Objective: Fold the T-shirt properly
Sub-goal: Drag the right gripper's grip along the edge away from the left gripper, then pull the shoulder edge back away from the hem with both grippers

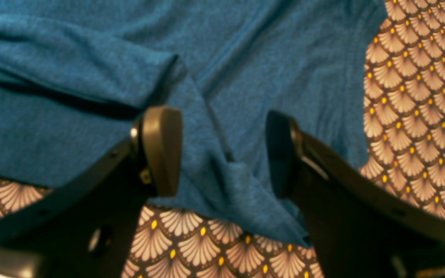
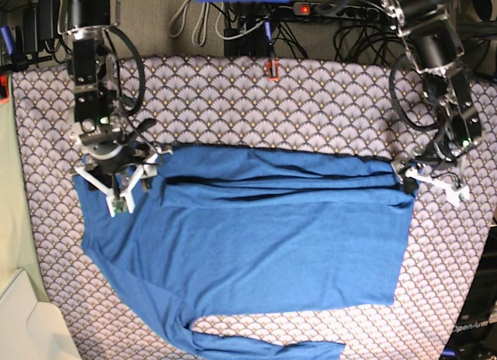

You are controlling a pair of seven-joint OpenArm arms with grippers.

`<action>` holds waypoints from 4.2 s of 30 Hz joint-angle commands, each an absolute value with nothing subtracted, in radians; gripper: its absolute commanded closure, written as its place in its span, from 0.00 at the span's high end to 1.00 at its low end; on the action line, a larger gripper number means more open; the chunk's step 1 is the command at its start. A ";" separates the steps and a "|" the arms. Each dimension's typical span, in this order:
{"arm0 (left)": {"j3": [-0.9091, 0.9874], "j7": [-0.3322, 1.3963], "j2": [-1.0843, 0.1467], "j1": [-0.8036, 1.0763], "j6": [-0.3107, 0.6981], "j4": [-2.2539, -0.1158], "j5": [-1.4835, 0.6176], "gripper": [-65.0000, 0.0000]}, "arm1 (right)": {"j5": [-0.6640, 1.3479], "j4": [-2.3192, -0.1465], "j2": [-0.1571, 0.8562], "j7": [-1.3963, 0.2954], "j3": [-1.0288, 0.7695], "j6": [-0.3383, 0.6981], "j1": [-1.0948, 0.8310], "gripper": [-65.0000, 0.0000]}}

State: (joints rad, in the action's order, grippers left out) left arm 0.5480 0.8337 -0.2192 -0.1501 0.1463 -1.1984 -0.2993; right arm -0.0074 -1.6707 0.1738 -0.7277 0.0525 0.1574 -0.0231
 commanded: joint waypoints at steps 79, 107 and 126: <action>0.417 0.912 -0.265 -0.160 0.137 -1.253 -0.306 0.01 | -0.002 -1.526 0.203 -0.631 -0.186 0.156 -0.094 0.24; 0.418 1.064 -0.332 -0.022 0.140 -1.486 -0.312 0.01 | -0.002 -1.764 0.246 -0.636 -0.191 0.240 -0.309 0.00; 0.420 1.067 -0.398 0.139 0.142 -1.627 -0.314 0.01 | -0.002 -1.850 0.220 -0.630 -0.306 0.298 -0.450 0.00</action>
State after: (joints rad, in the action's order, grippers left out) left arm 0.4114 1.0706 -0.3820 0.1474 0.1501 -1.6089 -0.3153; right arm -0.0071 -1.8286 0.2127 -0.6506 -0.3023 0.2989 -0.4557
